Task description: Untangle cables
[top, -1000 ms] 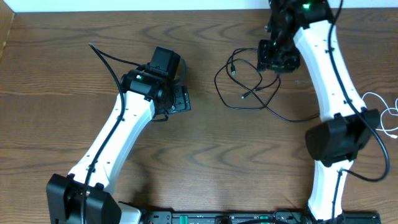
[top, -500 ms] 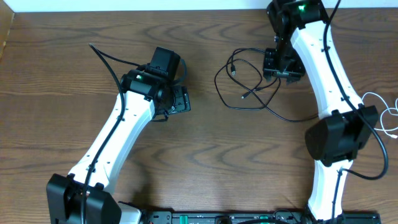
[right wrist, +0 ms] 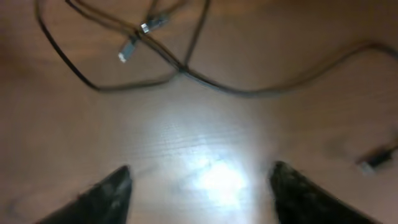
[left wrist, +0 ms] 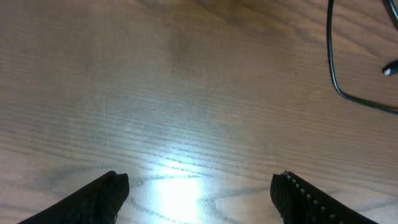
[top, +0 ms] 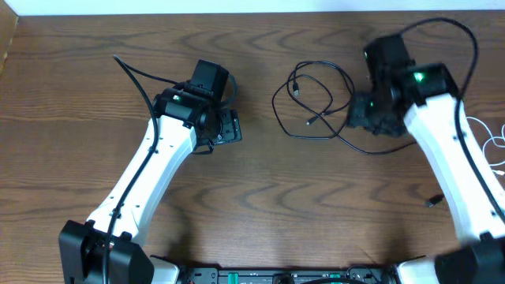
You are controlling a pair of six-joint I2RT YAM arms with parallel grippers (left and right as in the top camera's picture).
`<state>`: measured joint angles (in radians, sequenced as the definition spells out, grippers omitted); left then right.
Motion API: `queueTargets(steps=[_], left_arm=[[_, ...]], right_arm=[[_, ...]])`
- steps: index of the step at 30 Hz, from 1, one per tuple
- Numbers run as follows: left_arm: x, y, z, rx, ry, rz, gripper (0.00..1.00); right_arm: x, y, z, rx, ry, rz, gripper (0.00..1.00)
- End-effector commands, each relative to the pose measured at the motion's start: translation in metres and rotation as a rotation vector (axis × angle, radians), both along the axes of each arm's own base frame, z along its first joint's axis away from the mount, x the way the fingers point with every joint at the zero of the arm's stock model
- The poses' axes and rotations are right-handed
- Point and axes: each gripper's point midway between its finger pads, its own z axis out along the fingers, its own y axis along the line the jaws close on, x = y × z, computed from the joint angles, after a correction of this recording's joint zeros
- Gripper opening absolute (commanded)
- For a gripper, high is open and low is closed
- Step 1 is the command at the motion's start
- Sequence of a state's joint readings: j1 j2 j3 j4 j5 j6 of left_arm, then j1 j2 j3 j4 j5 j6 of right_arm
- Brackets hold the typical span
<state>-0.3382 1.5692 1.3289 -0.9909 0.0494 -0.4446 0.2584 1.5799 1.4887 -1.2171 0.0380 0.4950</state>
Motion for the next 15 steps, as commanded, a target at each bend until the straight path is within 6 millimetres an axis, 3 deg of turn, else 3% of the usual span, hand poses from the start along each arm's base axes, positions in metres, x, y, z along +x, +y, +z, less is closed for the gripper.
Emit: queueTargets(steps=[1,8,12,15], left_arm=[[-0.001,0.004,-0.003,0.017,0.010,0.007,0.79],[-0.004,0.005,-0.004,0.022,0.024,0.007,0.79],[-0.005,0.005,-0.004,0.022,0.027,0.007,0.79],[-0.005,0.005,-0.004,0.022,0.027,0.007,0.79]], right_arm=[[-0.007,-0.002,-0.025,0.000,-0.028,-0.015,0.75],[0.029,0.007,-0.076,0.040,-0.171,-0.015,0.64],[0.044,0.012,-0.090,0.063,-0.232,-0.029,0.57],[0.047,0.012,-0.104,0.084,-0.219,-0.092,0.57]])
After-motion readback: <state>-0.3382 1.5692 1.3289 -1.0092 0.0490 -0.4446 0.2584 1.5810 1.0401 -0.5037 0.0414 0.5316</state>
